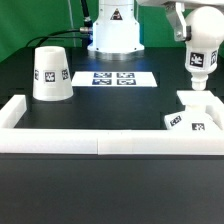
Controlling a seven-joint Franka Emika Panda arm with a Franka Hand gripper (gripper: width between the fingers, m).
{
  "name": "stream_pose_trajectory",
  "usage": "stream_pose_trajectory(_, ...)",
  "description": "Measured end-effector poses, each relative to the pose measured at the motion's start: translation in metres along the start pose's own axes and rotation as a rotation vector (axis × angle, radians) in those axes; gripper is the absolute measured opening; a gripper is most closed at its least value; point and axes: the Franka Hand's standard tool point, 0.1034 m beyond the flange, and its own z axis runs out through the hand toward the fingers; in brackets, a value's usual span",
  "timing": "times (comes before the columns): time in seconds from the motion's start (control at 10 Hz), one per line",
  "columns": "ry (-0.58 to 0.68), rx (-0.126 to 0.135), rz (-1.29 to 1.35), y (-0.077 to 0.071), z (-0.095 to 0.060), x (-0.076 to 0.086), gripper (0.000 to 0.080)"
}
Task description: Assemble lamp
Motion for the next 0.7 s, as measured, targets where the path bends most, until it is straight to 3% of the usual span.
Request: stream_pose_trajectory(0.7, -0.013, 0.007, -0.005, -0.008, 0.008, -0.014, 0.0579)
